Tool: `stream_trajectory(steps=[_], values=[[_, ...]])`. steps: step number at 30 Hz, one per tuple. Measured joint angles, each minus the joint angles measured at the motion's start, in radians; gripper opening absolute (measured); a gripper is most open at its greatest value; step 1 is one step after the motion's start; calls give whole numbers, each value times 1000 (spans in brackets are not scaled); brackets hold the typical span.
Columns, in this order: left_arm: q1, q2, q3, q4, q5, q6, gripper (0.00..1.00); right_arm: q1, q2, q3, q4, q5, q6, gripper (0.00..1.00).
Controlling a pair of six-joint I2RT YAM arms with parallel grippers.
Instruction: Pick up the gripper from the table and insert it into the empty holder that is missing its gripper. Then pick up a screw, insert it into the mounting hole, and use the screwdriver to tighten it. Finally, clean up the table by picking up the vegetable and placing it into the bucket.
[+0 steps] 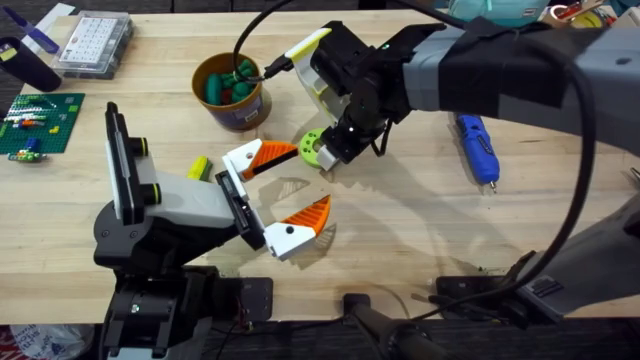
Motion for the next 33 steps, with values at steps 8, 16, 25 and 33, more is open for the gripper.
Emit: stream_trajectory(steps=[8,16,25,33], values=[[0,0,0,-12,-3,-1,990,0,0,0,16,-1,0,433],[0,0,0,-12,-3,-1,990,0,0,0,47,-1,0,433],[0,0,0,-12,-3,-1,990,0,0,0,55,-1,0,433],[0,0,0,-14,-3,-1,990,0,0,0,59,-1,0,433]])
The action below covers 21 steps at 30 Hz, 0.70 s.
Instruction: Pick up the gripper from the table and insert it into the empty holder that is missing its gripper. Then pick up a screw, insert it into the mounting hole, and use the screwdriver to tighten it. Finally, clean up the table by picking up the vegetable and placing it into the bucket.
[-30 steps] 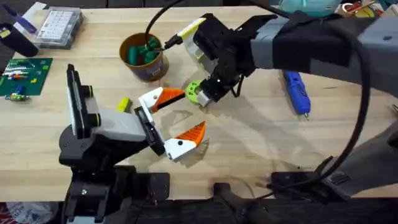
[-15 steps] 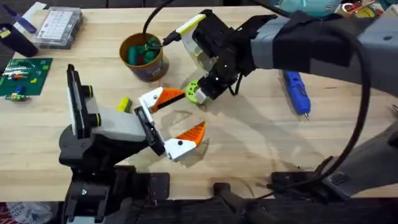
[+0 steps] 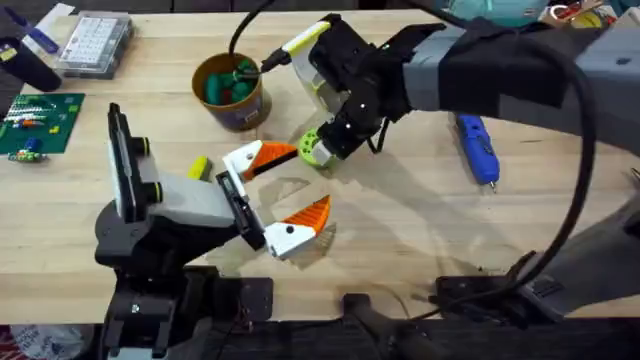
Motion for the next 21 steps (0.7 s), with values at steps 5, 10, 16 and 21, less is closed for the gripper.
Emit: stream_trajectory(steps=[5,10,16,21], values=[[0,0,0,0,0,0,990,0,0,0,10,0,0,121],[0,0,0,0,0,0,990,0,0,0,10,0,0,5],[0,0,0,0,0,0,990,0,0,0,10,0,0,4],[0,0,0,0,0,0,990,0,0,0,9,0,0,4]])
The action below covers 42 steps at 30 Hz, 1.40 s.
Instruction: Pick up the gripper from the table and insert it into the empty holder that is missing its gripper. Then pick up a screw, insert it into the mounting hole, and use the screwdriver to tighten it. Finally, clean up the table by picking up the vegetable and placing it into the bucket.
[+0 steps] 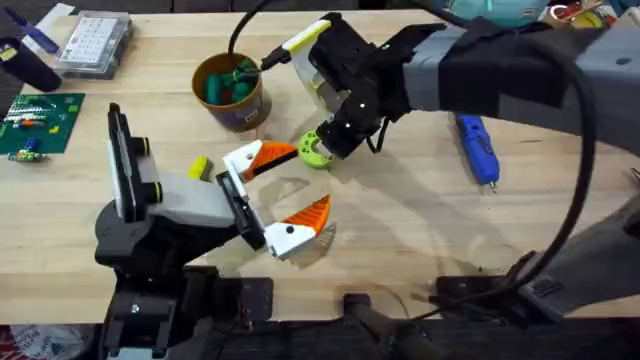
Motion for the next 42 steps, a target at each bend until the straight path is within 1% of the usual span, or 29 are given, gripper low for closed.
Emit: stream_trajectory(steps=[12,23,29,30,31,32,42], values=[[0,0,0,0,0,0,990,0,-11,0,-36,-3,0,4],[0,0,0,0,0,0,990,0,-152,0,-46,-3,0,4],[0,0,0,0,0,0,990,0,-218,11,-103,-3,0,4],[0,0,0,0,0,0,990,0,-225,22,-120,-3,0,4],[0,0,0,0,0,0,990,0,-236,74,-177,-3,0,4],[0,0,0,0,0,0,990,0,-237,98,-202,-4,0,4],[0,0,0,0,0,0,990,0,-241,294,-389,-7,0,4]])
